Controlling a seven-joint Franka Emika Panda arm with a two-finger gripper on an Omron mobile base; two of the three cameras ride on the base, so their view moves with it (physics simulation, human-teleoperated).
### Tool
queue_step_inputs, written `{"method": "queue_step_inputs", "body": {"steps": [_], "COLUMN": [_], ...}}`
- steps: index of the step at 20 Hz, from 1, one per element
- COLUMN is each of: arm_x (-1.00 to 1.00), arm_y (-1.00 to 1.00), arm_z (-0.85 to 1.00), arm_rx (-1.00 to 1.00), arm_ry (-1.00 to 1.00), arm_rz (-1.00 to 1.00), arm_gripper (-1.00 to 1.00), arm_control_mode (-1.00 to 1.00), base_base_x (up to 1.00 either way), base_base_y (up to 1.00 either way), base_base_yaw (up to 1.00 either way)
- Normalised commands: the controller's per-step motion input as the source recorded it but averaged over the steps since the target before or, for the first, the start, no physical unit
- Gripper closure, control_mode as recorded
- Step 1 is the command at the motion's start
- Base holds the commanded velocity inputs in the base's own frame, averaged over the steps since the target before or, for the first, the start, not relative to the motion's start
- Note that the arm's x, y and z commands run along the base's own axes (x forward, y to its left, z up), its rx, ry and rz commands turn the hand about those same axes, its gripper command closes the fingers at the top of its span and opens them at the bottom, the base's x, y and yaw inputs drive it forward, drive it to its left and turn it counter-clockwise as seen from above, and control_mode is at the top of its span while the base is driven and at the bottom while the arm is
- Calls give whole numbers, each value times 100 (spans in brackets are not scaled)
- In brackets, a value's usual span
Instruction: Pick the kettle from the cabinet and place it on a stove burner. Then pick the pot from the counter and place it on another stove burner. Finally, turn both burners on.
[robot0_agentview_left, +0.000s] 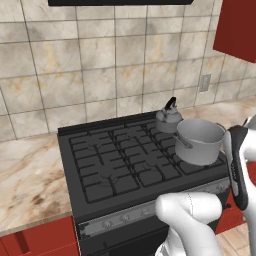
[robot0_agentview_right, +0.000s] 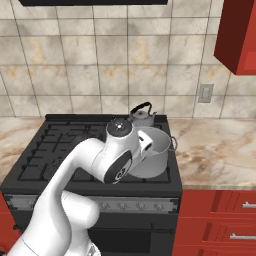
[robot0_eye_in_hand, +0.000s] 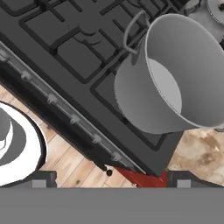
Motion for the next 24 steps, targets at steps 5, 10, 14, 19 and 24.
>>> {"method": "queue_step_inputs", "body": {"steps": [5,10,14,19,24], "arm_x": [-24,-32,-35,-33,-33], "arm_y": [-26,-27,-19,-5,-1], "arm_z": [-26,-16,-14,-15,-17], "arm_rx": [10,9,10,5,6], "arm_ry": [3,0,-3,-3,-9], "arm_rz": [0,0,0,0,0], "arm_gripper": [-100,-100,-100,-100,-100], "arm_control_mode": [-100,-100,-100,-100,-100], "base_base_x": [0,0,0,0,0], "base_base_y": [0,0,0,0,0], "base_base_yaw": [0,0,0,0,0]}}
